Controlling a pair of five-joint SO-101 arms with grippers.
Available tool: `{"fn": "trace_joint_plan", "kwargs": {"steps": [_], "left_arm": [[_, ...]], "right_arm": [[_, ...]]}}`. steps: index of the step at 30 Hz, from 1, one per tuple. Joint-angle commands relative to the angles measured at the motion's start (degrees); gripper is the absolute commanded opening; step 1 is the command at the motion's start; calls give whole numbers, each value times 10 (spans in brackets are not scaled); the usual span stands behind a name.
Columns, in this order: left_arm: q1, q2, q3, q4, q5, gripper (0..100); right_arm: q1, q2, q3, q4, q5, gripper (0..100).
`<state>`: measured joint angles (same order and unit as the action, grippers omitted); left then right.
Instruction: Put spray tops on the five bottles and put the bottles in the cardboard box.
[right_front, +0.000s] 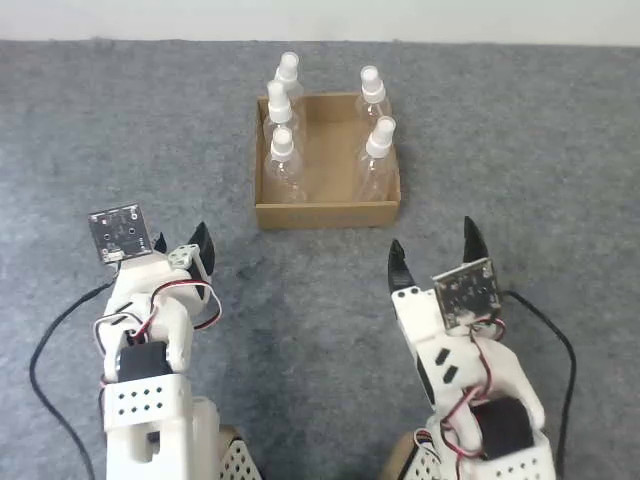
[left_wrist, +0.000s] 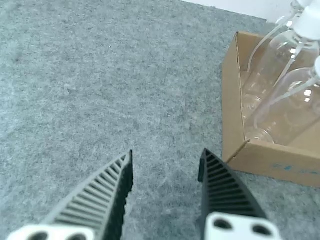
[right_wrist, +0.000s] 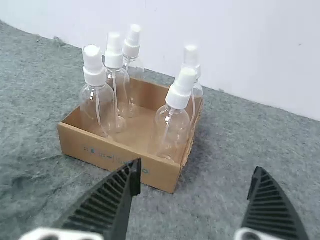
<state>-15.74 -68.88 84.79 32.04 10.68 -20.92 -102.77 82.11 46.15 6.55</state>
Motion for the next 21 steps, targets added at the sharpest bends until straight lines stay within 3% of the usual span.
{"fn": "trace_joint_plan", "kwargs": {"steps": [1, 9, 17, 21], "left_arm": [[2, -6, -3, -29, -3, 203], [54, -6, 42, -98, -4, 203], [59, -6, 49, -109, -11, 203], [80, -6, 50, -108, -40, 202]], "right_arm": [[11, -13, 35, -62, 1, 292], [79, -13, 128, -139, -3, 292], [80, -13, 143, -131, -5, 291], [80, -13, 143, -104, -5, 214]]}}
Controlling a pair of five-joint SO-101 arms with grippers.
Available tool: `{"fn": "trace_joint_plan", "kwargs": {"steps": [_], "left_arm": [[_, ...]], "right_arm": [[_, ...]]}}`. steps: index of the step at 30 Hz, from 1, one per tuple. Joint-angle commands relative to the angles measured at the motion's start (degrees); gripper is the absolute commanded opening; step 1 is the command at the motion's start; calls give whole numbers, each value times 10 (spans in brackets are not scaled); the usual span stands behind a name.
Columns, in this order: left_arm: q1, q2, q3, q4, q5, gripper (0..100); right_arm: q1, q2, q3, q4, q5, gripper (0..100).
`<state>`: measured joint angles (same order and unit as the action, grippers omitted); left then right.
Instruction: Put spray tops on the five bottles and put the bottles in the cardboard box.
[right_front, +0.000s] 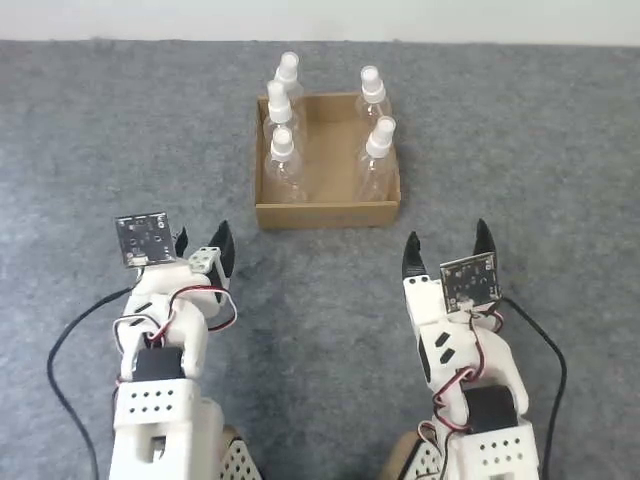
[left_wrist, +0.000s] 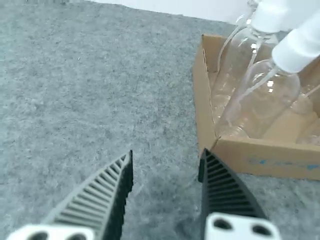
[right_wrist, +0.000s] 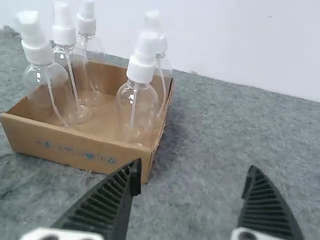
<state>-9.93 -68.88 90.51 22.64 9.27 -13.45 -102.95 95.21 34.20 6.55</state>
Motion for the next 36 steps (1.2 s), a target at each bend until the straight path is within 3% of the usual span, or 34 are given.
{"fn": "trace_joint_plan", "kwargs": {"steps": [1, 9, 13, 18, 21, 26, 36], "left_arm": [[26, -6, -6, -13, -27, 202], [56, -6, 13, -15, -55, 200], [61, -6, 15, -15, -76, 119], [75, -6, 17, -15, -121, 13], [81, -6, 18, -15, -131, 12], [80, -6, 18, -14, -131, 12], [83, -6, 22, -12, -130, 12]], "right_arm": [[6, -11, 12, 22, -5, 192], [5, -11, 12, 90, -20, 149], [5, -11, 12, 116, -96, 147], [8, -11, 12, 173, -111, 147], [9, -11, 12, 196, -111, 128], [9, -11, 12, 196, -106, 4], [9, -11, 12, 258, -106, 20]]}}
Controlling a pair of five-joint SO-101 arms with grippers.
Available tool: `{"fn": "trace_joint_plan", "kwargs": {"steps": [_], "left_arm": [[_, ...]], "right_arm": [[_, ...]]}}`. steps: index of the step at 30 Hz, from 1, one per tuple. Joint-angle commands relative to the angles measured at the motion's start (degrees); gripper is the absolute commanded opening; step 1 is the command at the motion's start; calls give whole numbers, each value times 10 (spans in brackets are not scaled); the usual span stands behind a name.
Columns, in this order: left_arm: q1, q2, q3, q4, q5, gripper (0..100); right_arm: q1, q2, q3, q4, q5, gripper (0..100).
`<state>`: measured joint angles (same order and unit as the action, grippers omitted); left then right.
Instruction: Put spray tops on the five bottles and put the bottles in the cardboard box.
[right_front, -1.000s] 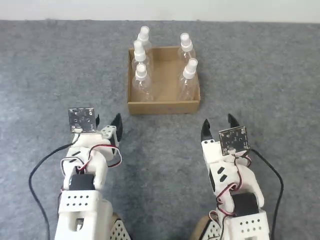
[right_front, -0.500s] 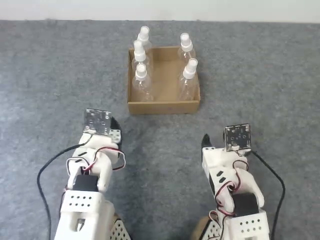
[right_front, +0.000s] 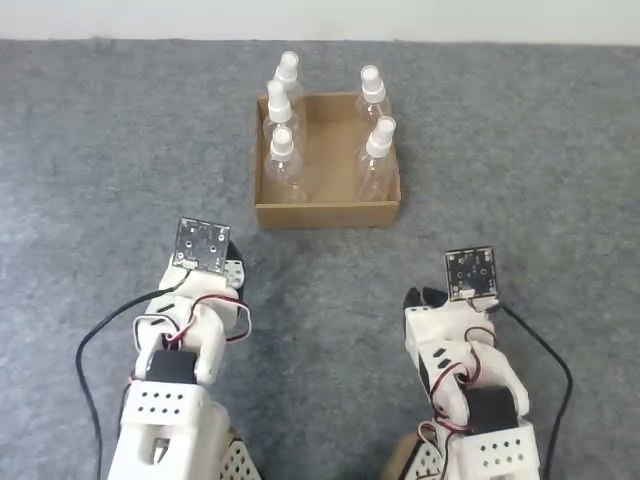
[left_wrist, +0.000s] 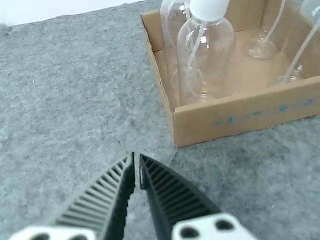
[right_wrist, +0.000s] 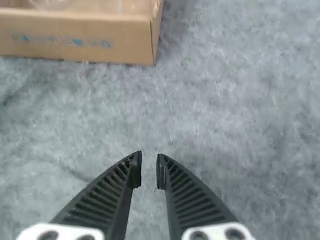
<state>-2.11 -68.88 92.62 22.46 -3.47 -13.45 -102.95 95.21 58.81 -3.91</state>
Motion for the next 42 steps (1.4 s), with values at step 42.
{"fn": "trace_joint_plan", "kwargs": {"steps": [42], "left_arm": [[-11, -354, 39, 476, 93, 12]], "right_arm": [[9, -11, 12, 69, -3, 17]]}}
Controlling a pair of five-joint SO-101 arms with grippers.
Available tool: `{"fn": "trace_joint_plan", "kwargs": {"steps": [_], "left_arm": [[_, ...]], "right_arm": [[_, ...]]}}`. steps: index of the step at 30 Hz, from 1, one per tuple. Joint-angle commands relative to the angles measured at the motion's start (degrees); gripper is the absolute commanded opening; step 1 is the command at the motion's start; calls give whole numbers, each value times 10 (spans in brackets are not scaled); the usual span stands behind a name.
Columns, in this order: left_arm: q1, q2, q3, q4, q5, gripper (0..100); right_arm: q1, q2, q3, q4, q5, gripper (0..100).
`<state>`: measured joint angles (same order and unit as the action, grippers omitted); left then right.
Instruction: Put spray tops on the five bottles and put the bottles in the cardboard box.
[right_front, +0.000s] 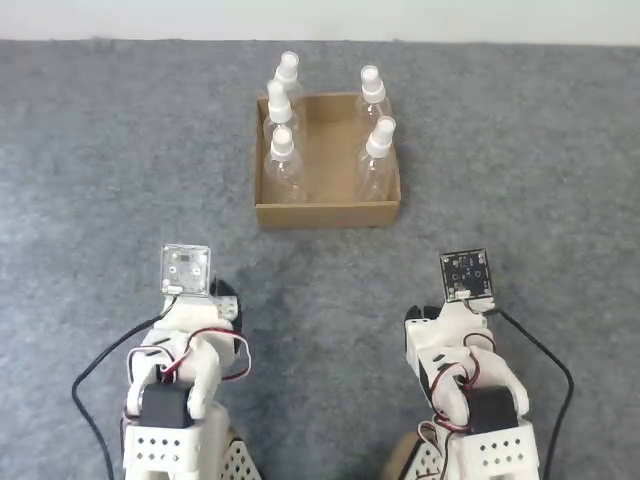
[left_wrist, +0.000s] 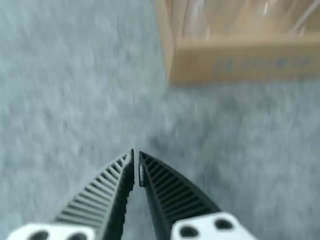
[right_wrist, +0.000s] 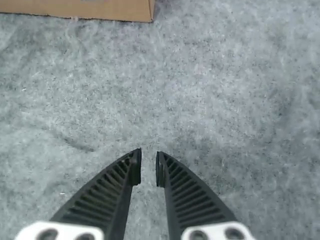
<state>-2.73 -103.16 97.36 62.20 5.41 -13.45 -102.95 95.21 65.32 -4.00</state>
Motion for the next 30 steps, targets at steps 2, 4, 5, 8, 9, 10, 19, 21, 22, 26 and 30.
{"fn": "trace_joint_plan", "kwargs": {"steps": [2, 4, 5, 8, 9, 10, 19, 21, 22, 26, 30], "left_arm": [[-4, -12, -8, 104, 4, 12], [-4, -12, -8, 102, 4, 12], [-4, -12, -8, 102, 5, 12], [-4, -12, -8, 102, 7, 12], [-4, -12, -8, 102, 7, 12], [-4, -12, -8, 102, 7, 12], [-4, -12, -8, 102, 7, 12], [-4, -12, -8, 102, 7, 12], [-4, -12, -8, 102, 7, 12], [-4, -12, -8, 102, 7, 12], [-4, -12, -8, 102, 7, 12]], "right_arm": [[9, -11, 12, 4, -4, 17], [9, -11, 12, 4, -3, 17], [9, -11, 12, 5, -2, 17], [9, -11, 12, 31, -2, 17], [9, -11, 12, 44, -2, 17], [9, -11, 12, 54, -2, 18], [6, -11, 12, 65, -2, 17], [6, -11, 12, 65, -2, 17], [6, -11, 12, 65, -2, 17], [8, -11, 12, 87, -3, 17], [8, -11, 12, 96, -3, 17]]}}
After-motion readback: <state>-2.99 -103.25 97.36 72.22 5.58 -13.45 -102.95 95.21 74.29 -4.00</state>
